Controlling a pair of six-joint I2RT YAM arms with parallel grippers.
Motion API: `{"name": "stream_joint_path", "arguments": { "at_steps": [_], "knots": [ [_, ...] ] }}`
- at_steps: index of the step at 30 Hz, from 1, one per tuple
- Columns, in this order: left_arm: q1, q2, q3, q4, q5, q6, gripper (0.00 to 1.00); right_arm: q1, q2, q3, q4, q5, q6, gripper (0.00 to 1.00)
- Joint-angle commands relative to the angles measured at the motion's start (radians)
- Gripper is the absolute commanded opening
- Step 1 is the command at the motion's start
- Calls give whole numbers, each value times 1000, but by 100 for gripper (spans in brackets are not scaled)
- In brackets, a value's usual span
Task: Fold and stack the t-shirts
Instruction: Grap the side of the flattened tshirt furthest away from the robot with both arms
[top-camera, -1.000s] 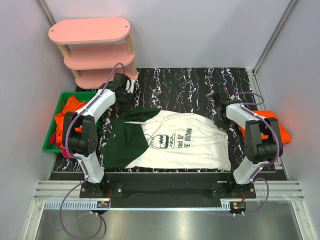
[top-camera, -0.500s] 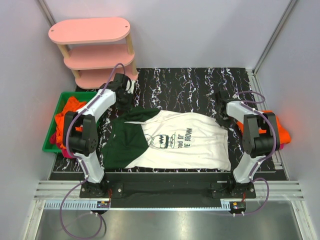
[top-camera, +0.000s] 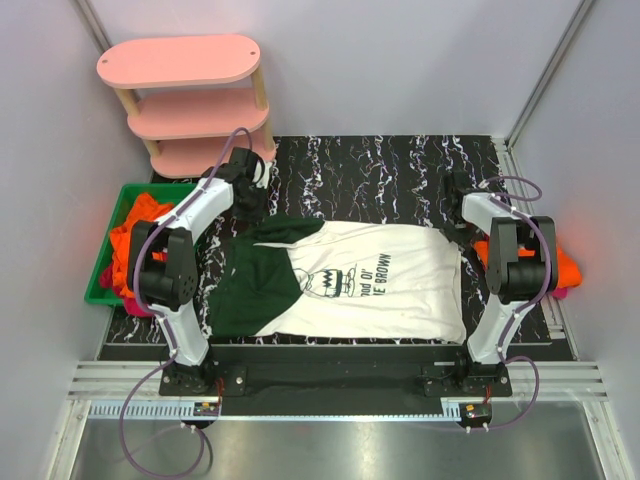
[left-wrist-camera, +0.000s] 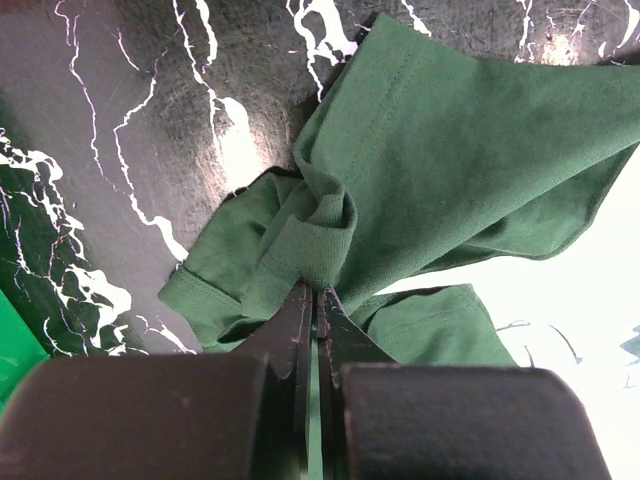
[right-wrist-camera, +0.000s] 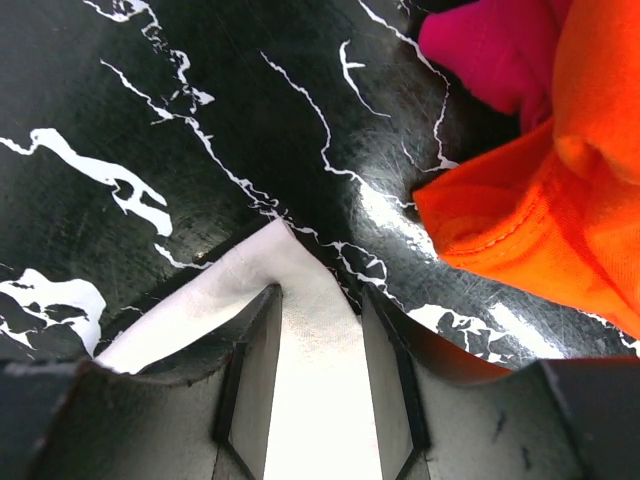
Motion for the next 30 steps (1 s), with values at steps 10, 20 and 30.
{"name": "stream_joint_path", "arguments": {
  "at_steps": [10, 20, 30],
  "knots": [
    [-3, 12, 38, 8, 11, -11, 0, -10, -107, 64, 24, 38, -5, 47],
    [-3, 20, 49, 9, 23, -18, 0, -17, -41, 96, 15, 14, 7, 47],
    [-5, 34, 62, 6, 27, -20, 0, -17, 22, 120, 15, -8, 12, 47]
  ]
}}
